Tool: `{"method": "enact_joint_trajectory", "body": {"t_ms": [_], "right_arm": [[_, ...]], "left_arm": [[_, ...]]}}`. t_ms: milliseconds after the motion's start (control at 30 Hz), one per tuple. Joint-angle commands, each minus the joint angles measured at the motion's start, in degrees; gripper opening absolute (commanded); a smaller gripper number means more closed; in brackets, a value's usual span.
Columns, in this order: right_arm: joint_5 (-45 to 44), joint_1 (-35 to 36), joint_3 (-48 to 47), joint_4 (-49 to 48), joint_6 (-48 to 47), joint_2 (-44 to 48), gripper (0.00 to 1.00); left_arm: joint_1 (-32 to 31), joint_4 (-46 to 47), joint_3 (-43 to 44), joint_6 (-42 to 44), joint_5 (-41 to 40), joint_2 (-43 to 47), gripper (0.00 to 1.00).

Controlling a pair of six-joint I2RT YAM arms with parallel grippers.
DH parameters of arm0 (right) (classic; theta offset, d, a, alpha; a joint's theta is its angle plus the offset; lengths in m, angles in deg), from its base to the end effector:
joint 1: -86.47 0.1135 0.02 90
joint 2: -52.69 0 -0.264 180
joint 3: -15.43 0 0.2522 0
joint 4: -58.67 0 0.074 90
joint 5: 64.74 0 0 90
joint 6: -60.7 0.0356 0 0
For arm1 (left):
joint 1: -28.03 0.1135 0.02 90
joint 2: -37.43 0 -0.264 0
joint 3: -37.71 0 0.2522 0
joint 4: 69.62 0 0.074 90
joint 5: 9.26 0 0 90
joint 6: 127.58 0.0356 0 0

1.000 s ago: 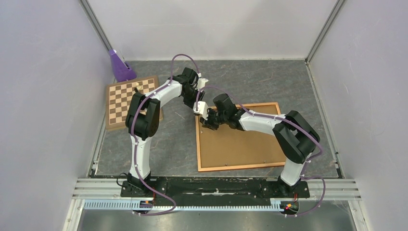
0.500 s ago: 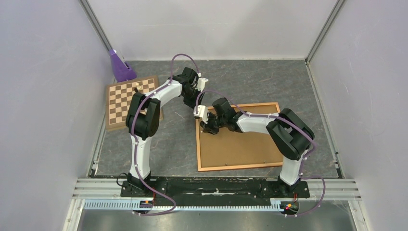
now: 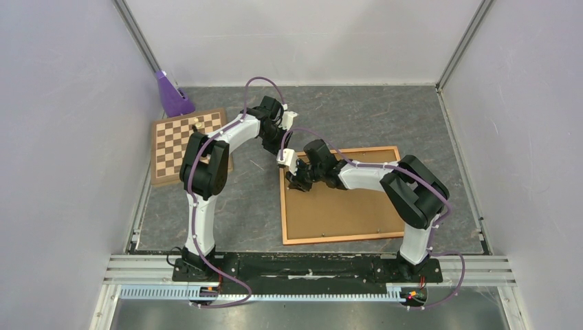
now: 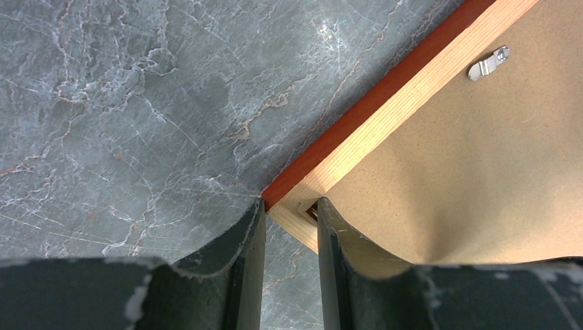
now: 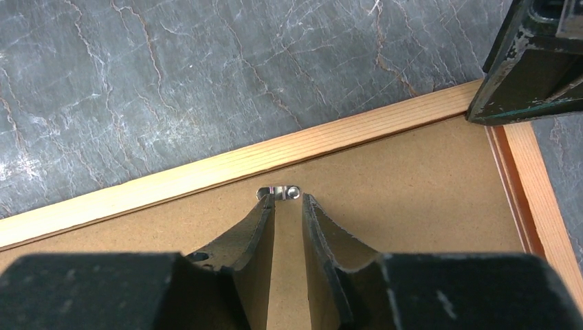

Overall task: Put the photo into the frame
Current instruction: Install the photo frame at the center of the board.

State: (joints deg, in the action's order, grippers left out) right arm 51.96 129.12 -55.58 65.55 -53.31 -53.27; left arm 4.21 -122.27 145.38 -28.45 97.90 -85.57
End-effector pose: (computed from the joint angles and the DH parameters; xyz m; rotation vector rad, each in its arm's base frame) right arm 0.2673 0.2680 0.1523 -1.4628 1.7817 0.7028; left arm 0.4051 -0.1903 0.1681 0.8604 2.6237 -0.4817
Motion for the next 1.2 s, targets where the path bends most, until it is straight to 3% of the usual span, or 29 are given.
{"method": "enact_joint_trajectory", "body": {"t_ms": [0, 467, 1167], "right_arm": [[0.2, 0.4, -0.4, -2.2, 1.2, -0.2, 0.24], [0.2, 1.2, -0.7, -2.3, 1.5, -2.5, 0.24], [-10.6, 1.2, -1.3, -0.2, 1.3, -5.1, 0.21]], "left_arm": [[0.2, 2.0, 0.9, 0.8, 0.9, -1.0, 0.17], [0.2, 2.0, 0.9, 1.0, 0.9, -1.1, 0.17], [0.2, 2.0, 0.0, 1.4, 1.3, -0.6, 0.16]]}}
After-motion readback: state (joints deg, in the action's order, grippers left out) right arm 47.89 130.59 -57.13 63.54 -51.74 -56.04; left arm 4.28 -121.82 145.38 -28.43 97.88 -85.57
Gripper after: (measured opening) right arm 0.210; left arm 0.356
